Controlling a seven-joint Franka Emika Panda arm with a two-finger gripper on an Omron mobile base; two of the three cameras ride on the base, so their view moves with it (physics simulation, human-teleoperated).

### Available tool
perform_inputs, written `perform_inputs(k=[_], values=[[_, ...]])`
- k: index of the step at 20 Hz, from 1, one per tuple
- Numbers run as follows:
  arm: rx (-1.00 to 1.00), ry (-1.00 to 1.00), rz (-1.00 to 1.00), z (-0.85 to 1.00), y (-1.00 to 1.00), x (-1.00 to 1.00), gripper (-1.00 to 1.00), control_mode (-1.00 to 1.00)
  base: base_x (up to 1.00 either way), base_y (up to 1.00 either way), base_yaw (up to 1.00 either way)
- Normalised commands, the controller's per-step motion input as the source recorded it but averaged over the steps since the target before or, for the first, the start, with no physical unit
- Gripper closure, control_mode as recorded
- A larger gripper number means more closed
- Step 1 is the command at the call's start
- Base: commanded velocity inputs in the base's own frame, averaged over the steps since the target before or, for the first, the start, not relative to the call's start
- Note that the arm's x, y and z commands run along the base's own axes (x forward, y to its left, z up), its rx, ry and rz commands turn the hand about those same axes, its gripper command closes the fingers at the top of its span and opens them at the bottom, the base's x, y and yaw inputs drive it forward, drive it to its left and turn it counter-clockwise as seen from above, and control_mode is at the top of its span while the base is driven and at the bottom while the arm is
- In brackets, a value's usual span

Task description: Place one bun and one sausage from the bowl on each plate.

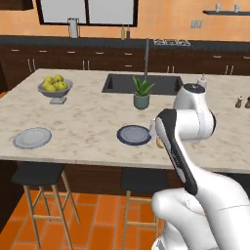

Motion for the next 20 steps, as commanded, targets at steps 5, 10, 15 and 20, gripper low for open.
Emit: perform_inputs(k=[5, 10, 15, 20], values=[[-0.01, 0.07, -0.12, -0.63, 0.26, 1.0, 1.0, -1.0, 0.0, 0.0, 0.0], [0.0, 0.1, -0.02, -0.24, 0.01, 1.0, 1.0, -1.0, 0.0, 0.0, 0.0], [0.0, 0.11, 0.0, -0.09, 0.0, 1.0, 1.0, -1.0, 0.0, 0.0, 0.0], [0.0, 0.0, 0.0, -0.24, 0.05, 0.82, 1.0, -1.0, 0.0, 0.0, 0.0]])
